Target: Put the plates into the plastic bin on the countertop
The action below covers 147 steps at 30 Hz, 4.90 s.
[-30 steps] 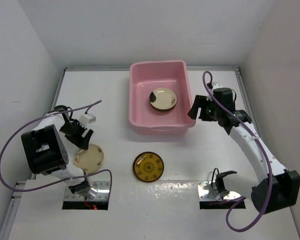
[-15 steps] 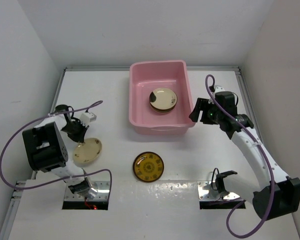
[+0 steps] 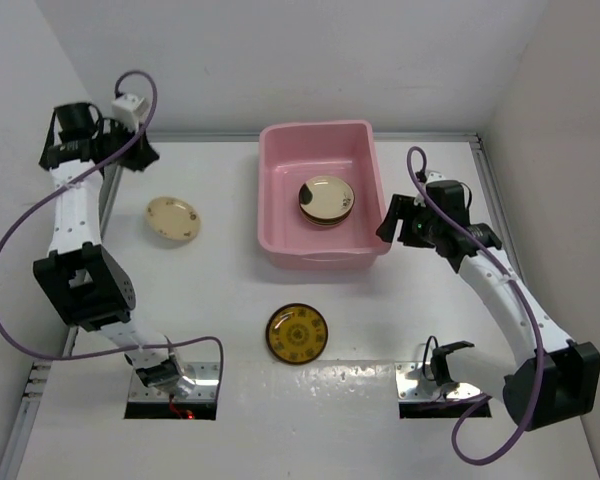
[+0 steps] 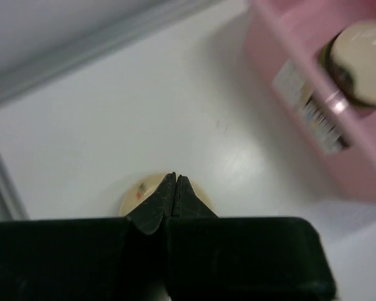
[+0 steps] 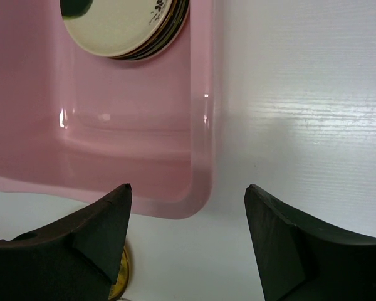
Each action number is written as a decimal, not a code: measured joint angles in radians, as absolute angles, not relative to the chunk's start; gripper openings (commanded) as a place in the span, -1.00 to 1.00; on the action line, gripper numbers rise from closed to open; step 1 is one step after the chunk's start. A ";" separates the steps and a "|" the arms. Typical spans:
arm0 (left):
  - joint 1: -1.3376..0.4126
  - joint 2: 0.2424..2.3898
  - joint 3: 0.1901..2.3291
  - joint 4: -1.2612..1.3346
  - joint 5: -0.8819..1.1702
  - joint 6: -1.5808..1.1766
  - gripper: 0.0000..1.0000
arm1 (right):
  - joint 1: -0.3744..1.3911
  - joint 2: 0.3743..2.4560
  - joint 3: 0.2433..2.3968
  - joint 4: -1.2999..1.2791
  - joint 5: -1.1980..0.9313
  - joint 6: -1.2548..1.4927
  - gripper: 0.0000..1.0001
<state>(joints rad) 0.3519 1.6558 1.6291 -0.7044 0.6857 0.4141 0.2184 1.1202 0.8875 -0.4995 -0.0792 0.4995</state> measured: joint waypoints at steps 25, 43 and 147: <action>0.415 2.061 1.650 -0.497 0.303 0.001 0.19 | 0.218 1.238 0.972 -0.505 -0.062 0.498 0.44; 0.457 2.215 1.641 -0.498 0.564 -0.007 -1.00 | 0.218 1.271 1.015 -0.510 -0.062 0.497 0.44; 0.187 1.471 1.711 -0.743 0.361 0.025 1.00 | 1.093 1.176 0.955 -0.315 0.030 0.628 -1.00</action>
<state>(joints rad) 0.1867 1.4708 1.7107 -0.7429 0.3607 0.0246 1.0931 1.1759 0.9546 -0.3149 0.0299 0.6285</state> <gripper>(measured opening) 0.997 0.020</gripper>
